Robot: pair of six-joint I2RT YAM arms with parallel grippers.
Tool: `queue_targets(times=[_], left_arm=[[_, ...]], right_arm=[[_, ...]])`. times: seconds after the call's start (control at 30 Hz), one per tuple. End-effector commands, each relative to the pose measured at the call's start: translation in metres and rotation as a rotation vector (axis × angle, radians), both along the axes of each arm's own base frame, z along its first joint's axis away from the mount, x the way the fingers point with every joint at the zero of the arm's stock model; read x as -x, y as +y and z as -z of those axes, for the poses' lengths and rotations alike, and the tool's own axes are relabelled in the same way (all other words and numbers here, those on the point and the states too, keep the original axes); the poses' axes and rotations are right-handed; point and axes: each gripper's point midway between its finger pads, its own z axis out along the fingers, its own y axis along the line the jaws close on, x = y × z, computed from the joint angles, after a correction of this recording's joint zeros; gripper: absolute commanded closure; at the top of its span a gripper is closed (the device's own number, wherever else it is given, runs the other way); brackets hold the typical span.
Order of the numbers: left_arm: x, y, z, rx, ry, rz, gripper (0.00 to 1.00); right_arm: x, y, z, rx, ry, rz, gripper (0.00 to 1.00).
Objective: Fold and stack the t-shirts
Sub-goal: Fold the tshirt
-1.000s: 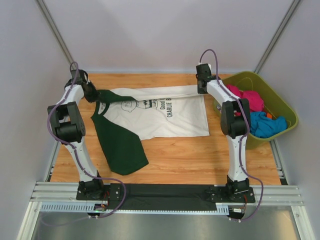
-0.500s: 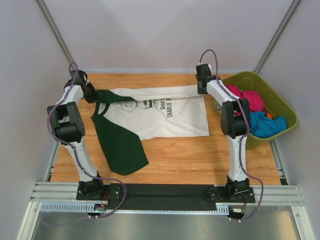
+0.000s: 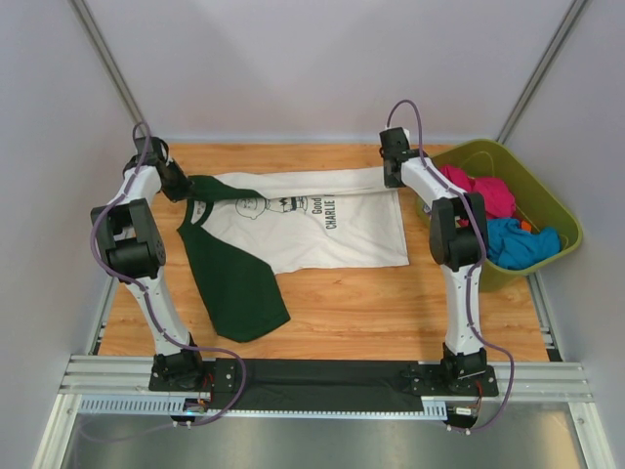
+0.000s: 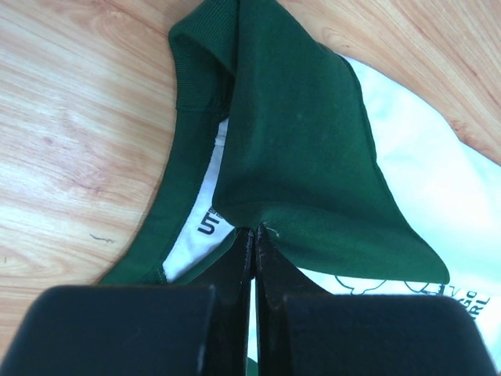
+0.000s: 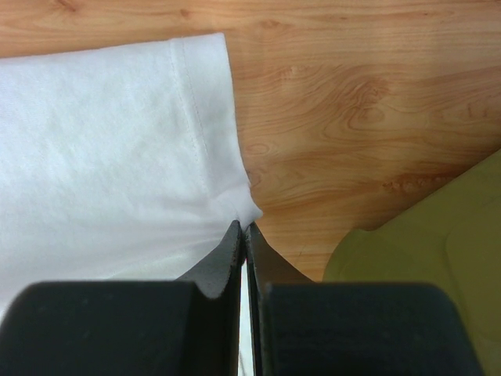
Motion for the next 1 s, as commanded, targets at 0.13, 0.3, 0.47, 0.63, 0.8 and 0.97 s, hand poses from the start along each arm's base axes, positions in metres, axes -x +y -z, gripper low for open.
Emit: queue_targets(times=[0.13,0.3,0.47,0.63,0.8,0.97], left_arm=[[-0.003,0.024,-0.011,-0.058,-0.047,-0.03,1.0],[-0.002,0.015,-0.021,-0.036,-0.077,0.016,0.8],[0.003,0.013,-0.039,-0.056,-0.111,0.05,0.45],[-0.001,0.008,-0.068,-0.047,-0.187,0.056,0.38],[-0.013,-0.005,-0.101,-0.043,-0.271,0.091,0.27],[-0.031,-0.049,-0.127,-0.023,-0.347,0.161,0.24]], right_arm=[[0.006,-0.022,-0.009,0.074,0.001,0.047,1.0],[0.004,-0.008,-0.022,0.007,-0.007,0.003,0.92],[0.011,0.012,-0.037,-0.095,-0.024,-0.035,0.69],[0.021,0.03,-0.046,-0.186,-0.027,-0.071,0.45],[0.013,0.043,-0.083,-0.24,-0.119,-0.1,0.34],[0.0,0.053,-0.115,-0.325,-0.211,-0.062,0.33]])
